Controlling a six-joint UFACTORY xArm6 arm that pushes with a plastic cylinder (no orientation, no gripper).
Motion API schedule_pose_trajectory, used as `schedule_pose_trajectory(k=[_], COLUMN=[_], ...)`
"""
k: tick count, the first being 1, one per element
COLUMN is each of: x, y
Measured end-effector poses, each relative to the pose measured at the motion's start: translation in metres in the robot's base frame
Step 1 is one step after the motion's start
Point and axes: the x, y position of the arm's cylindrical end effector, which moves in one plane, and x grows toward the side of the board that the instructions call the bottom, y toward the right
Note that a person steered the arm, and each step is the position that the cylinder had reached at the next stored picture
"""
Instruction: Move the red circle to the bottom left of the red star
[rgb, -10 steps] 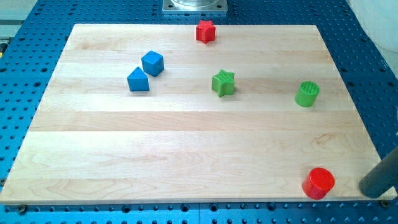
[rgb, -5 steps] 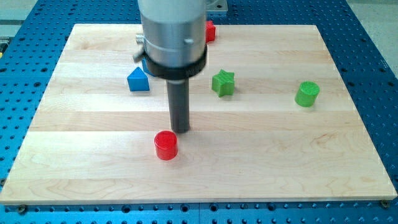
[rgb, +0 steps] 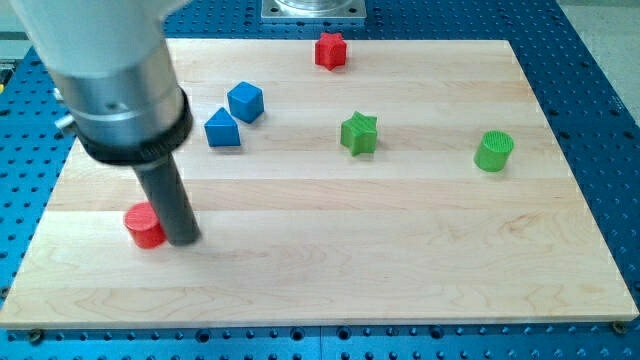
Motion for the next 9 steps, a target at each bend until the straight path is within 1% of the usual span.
schedule_pose_trajectory(k=[1,2,3,4,5,6,7,8,9], x=[0.002,0.036,-0.023,-0.105,-0.158,-0.177,-0.169,-0.198,-0.206], y=[-0.01,-0.025,-0.066,-0.062,-0.046,-0.047,-0.093,-0.143,-0.11])
